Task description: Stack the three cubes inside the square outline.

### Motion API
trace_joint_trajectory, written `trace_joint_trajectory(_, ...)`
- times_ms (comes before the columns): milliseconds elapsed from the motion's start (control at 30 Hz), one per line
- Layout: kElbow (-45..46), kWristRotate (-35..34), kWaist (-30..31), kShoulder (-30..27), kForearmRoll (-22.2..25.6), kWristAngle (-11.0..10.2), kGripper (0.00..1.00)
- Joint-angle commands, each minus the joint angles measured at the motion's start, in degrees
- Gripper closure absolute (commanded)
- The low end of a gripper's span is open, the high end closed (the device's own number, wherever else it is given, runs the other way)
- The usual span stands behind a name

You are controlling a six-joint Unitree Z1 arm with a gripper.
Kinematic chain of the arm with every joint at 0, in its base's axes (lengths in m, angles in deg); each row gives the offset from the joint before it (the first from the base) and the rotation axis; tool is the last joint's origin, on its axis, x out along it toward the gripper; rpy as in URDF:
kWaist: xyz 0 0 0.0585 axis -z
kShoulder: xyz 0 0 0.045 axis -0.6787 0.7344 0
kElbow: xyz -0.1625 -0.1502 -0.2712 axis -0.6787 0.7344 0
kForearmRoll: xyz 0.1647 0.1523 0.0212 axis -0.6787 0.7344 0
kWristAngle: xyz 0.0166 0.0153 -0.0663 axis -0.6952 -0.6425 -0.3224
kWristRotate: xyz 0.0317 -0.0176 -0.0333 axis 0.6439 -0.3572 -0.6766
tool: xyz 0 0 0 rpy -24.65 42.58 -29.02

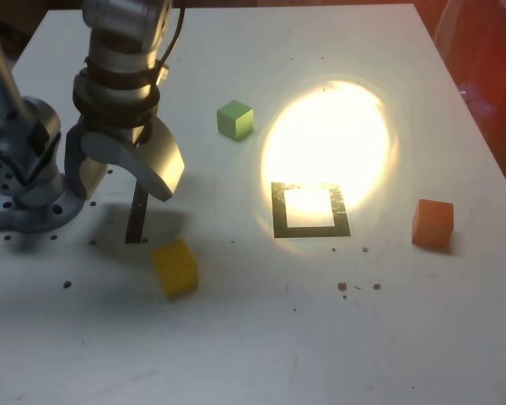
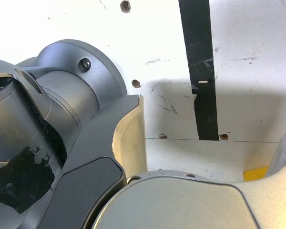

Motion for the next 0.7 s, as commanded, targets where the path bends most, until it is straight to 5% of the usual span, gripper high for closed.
trace_joint_trajectory(0, -0.18, 0.07, -0.09, 0.21, 0.22, 0.05, 0.01)
trace_joint_trajectory(667, -0.67, 0.09, -0.09, 1.17, 0.33, 0.01, 0.01)
